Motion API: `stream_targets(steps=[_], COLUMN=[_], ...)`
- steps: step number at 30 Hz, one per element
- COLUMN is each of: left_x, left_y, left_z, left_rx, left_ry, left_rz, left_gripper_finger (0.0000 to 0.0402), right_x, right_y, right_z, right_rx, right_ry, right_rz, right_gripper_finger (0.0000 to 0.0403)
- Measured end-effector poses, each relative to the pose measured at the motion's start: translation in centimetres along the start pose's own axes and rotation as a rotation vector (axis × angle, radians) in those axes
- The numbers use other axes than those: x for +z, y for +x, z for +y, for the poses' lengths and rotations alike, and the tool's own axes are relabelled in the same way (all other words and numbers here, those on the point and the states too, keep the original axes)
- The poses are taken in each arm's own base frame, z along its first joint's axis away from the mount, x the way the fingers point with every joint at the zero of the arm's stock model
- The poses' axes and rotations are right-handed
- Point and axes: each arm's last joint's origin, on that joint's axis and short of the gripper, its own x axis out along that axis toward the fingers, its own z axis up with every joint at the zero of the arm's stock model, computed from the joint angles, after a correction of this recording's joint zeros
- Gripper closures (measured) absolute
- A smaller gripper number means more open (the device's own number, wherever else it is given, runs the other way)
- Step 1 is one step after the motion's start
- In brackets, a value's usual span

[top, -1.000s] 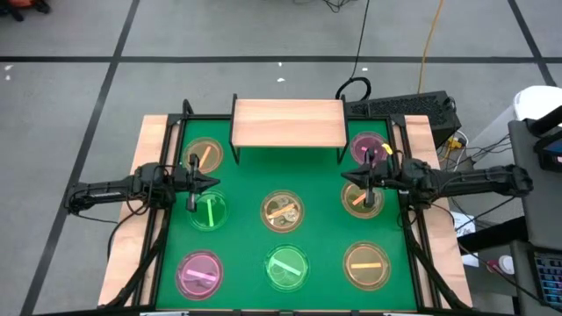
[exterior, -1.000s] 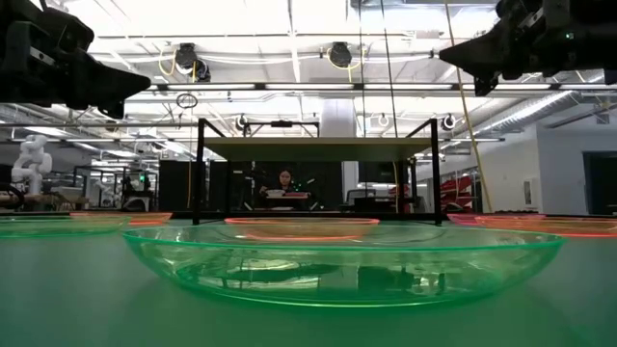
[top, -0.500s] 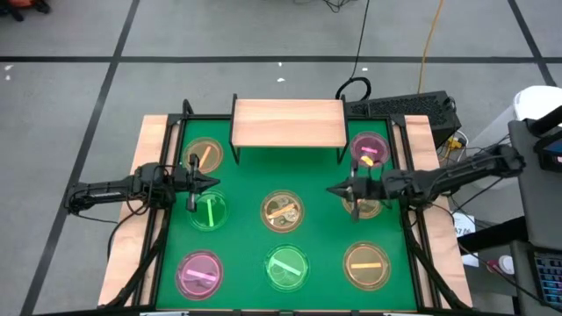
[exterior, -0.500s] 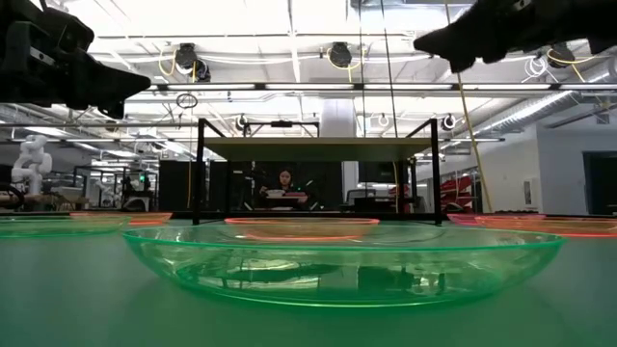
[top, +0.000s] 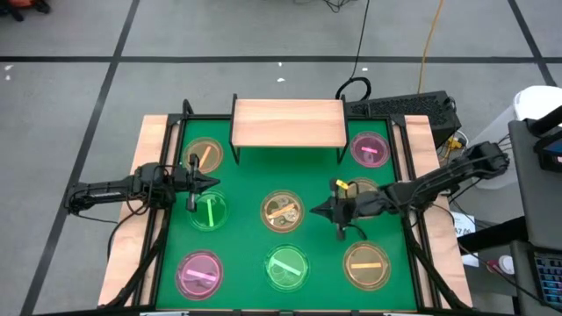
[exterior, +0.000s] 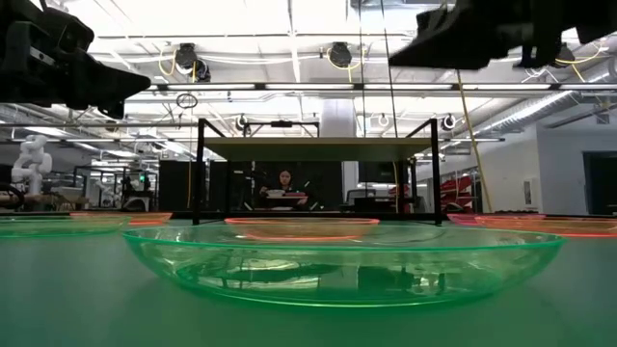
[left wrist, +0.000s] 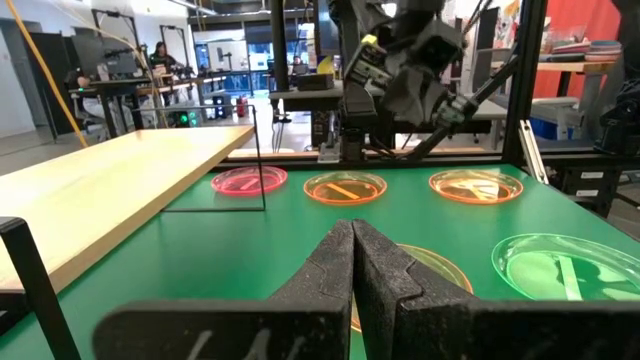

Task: Place and stack plates onto a shelf
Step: Put the orange plate on the shelf

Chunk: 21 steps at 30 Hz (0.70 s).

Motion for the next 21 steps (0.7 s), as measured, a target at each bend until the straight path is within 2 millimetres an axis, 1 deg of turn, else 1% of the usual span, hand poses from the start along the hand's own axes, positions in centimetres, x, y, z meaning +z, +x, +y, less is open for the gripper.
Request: stream_targets(steps=[4, 14, 17, 21], left_x=[0.0, 0.0, 0.0, 0.0], left_y=[0.0, 0.0, 0.0, 0.0], left_z=[0.0, 0.0, 0.0, 0.0], left_rx=[-0.001, -0.001, 0.0, 0.0], left_ry=[0.0, 0.0, 0.0, 0.0], left_rz=[0.001, 0.0, 0.0, 0.0], left_gripper_finger=[0.0398, 0.0398, 0.0398, 0.0398], right_x=[-0.6, -1.8, -1.6, -0.9], right_y=[0.9, 3.1, 4.3, 6.1], right_z=[0.4, 1.5, 1.9, 2.5], right_rx=[0.005, -0.022, -0.026, -0.004], right_ry=[-0.012, -0.034, -0.059, -0.092], right_rz=[0.021, 0.036, 0.107, 0.225], right_gripper_finger=[0.038, 0.0282, 0.0264, 0.0252])
